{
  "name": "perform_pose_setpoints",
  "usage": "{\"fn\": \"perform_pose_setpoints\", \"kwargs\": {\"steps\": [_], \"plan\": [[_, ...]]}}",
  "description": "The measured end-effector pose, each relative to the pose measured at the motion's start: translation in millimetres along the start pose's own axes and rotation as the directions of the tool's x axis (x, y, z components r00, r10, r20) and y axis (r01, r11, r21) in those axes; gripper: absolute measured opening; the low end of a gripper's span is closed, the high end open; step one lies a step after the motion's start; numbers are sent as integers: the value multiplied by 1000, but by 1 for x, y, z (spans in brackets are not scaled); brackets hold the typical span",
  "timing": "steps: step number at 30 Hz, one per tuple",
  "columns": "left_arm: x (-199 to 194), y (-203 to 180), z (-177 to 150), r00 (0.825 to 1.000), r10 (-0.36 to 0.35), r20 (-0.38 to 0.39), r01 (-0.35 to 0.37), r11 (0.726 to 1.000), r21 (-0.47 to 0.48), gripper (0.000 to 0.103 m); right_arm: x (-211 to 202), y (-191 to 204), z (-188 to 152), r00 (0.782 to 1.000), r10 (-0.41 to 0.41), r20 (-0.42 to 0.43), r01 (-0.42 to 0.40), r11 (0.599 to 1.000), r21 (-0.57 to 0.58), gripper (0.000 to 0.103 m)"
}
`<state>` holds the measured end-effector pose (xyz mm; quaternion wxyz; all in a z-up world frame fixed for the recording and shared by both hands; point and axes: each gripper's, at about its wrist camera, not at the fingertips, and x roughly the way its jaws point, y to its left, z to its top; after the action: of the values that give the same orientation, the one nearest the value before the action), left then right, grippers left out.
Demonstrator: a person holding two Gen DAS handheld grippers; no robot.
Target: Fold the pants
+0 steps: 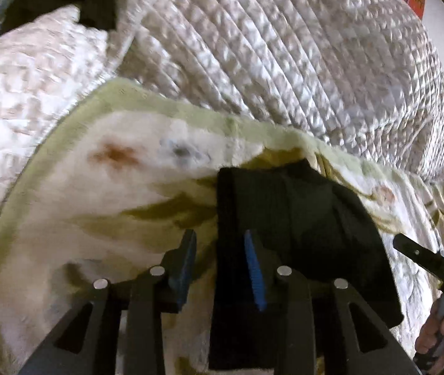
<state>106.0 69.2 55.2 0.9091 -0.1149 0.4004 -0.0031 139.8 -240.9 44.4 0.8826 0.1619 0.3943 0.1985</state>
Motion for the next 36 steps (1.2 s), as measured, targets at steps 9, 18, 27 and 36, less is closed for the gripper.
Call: {"fn": "perform_pose_setpoints", "kwargs": {"steps": [9,18,27,36], "plan": [[-35,-44,-55,996,-88,7,86,982,171,35,-14,51,-66,997,-63,-50,50,971,-234,21],[-37,-35,-66,1000,-12,3,11,989,145,35,-32,52,-79,995,-99,-31,87,963,-257,21],[-51,-41,-103,1000,7,-10,-5,991,133,42,-51,49,-103,991,-122,-48,106,961,-255,26],[-42,-43,-114,995,97,-22,-92,984,155,53,-42,42,-115,981,-188,-52,166,944,-286,42]]}}
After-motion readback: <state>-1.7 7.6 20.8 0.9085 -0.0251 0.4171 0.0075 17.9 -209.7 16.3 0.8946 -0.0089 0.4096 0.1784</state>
